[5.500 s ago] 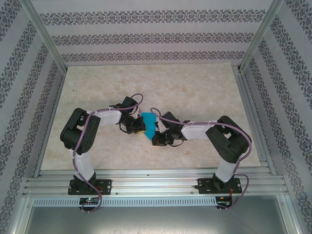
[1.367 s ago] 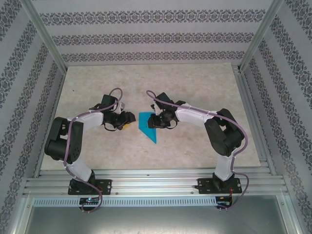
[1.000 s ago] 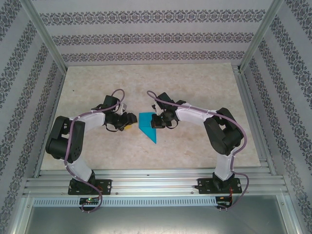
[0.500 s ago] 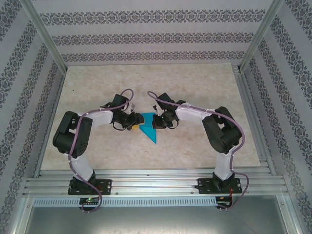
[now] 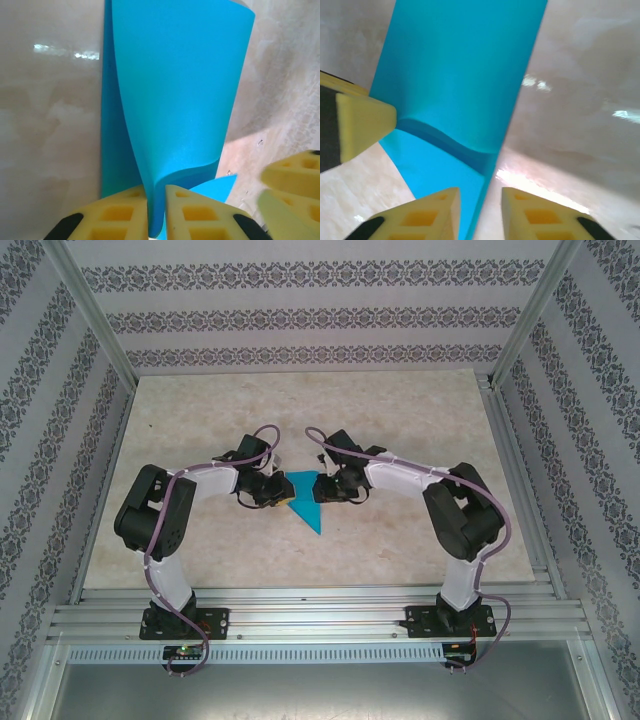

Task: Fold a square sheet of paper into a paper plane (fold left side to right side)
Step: Fourth fold the wing at the center of the table.

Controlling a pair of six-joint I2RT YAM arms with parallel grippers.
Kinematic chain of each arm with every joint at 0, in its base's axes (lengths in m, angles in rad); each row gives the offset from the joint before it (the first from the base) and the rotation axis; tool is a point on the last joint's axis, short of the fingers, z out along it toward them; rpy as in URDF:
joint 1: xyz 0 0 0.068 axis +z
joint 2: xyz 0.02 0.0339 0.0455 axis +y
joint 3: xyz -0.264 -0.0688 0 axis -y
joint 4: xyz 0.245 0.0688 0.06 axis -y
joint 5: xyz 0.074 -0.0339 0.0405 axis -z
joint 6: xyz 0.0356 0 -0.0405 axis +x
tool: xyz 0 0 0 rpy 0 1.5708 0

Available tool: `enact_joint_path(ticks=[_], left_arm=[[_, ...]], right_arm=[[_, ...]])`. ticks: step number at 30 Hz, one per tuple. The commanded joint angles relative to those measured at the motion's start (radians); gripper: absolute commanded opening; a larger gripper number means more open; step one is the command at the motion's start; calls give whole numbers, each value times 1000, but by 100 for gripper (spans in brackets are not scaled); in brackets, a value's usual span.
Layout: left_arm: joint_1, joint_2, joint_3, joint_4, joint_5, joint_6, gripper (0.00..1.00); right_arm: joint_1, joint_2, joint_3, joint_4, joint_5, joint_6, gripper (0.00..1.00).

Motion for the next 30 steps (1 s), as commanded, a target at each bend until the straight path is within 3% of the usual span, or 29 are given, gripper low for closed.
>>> enact_joint_path(ticks=[1, 6, 12, 21, 30], left_arm=[[-11, -32, 18, -18, -19, -13, 15], [-12, -51, 19, -16, -6, -50, 13], [-11, -50, 38, -25, 18, -73, 12], [-11, -52, 52, -48, 27, -68, 11], [-12, -54, 60, -63, 24, -59, 11]], right_arm=[[53, -104, -23, -14, 165, -54, 34], [206, -146, -91, 38, 350, -114, 40], [350, -68, -82, 69, 508, -187, 44], [401, 59, -11, 48, 593, -253, 45], [402, 86, 2, 38, 615, -253, 34]])
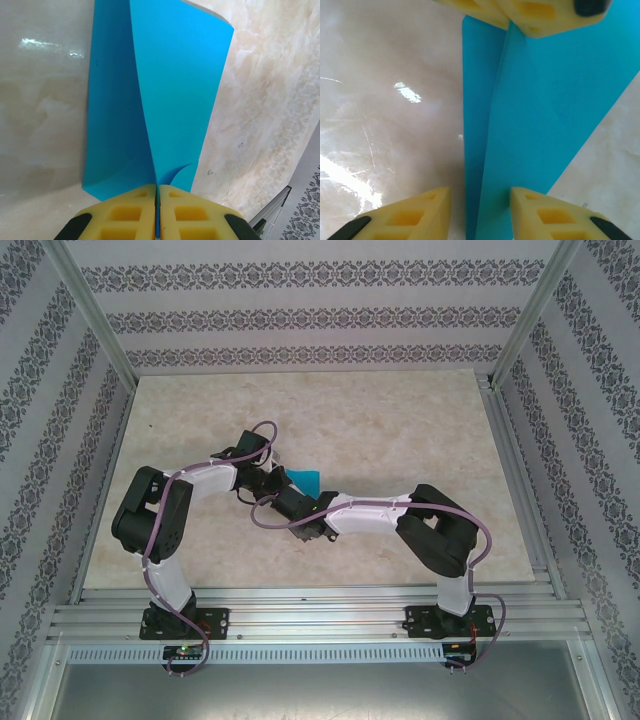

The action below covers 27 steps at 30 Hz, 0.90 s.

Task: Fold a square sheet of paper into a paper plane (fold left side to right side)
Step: Fourth fold the wing at the center of the table.

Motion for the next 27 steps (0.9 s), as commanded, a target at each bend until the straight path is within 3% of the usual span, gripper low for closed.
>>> enact_joint_path(ticks=[1, 6, 10, 14, 18, 27], left_arm=[[-12, -34, 33, -32, 12, 3, 11], [-12, -40, 41, -51, 6, 16, 12], [-10, -50, 55, -71, 7, 35, 16], [1, -90, 69, -95, 0, 63, 36], [28, -162, 64, -104, -20, 84, 55], [58, -297, -24, -35, -51, 64, 75]], right_arm=[[8, 17, 28, 1, 43, -9, 34], [-6, 11, 15, 1, 29, 10, 26], [-23, -3, -1, 17, -6, 20, 13], [-44, -32, -33, 52, -61, 31, 3], [-79, -69, -78, 104, -139, 56, 3], [-159, -110, -156, 184, -317, 103, 3]])
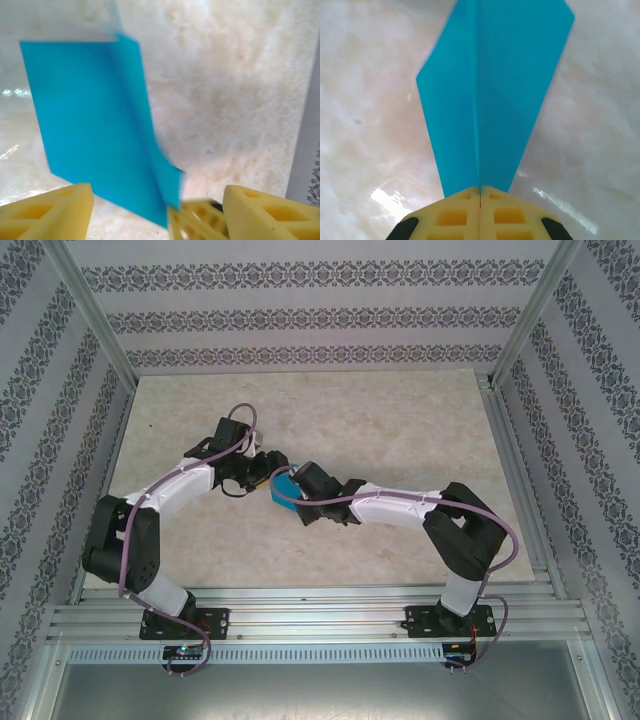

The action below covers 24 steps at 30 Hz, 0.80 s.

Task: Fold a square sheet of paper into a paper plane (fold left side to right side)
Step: Fourth fold the wing at the center of the table.

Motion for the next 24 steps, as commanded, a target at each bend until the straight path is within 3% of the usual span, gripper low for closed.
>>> enact_joint_path(ticks=[1, 6, 16, 24], left_arm=[[2, -52, -40, 66, 38, -8, 77], [3, -81, -92, 107, 32, -29, 78], [-6, -25, -207, 242, 103, -105, 42], [-82, 118, -156, 292, 101, -131, 36]], right_arm=[[-17, 20, -41, -24, -92, 29, 3], [-19, 35, -40, -29, -111, 17, 3], [-58, -1, -91, 23, -180, 63, 3], [-85, -12, -117, 50, -217, 77, 4]])
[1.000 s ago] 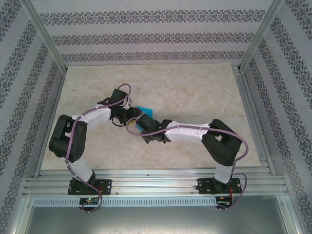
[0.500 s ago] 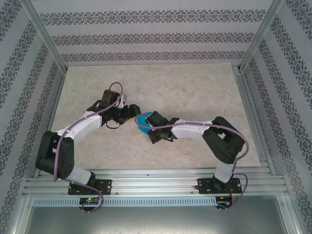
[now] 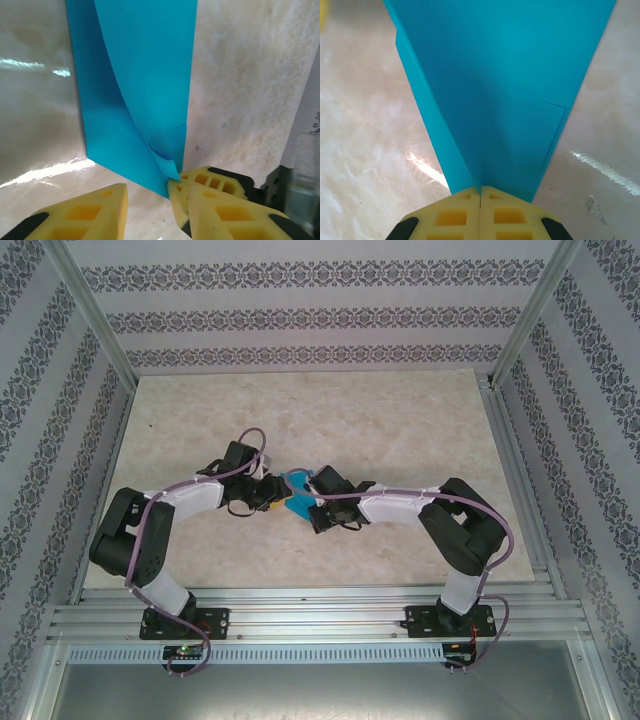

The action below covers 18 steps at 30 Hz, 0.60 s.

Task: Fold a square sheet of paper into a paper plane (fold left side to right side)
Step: Fourth fold the wing at the center of the table.

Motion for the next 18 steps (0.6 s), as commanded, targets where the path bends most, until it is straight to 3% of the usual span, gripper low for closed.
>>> enact_joint_path(ticks=[1, 10, 18], left_arm=[[-27, 43, 37, 71, 3, -28, 35], [-36, 103, 82, 62, -25, -22, 22], [-41, 134, 111, 32, -43, 0, 20]], right_arm=[[-12, -22, -20, 22, -24, 17, 4], [-21, -29, -28, 30, -31, 21, 5], [-35, -30, -2, 40, -76, 41, 18]])
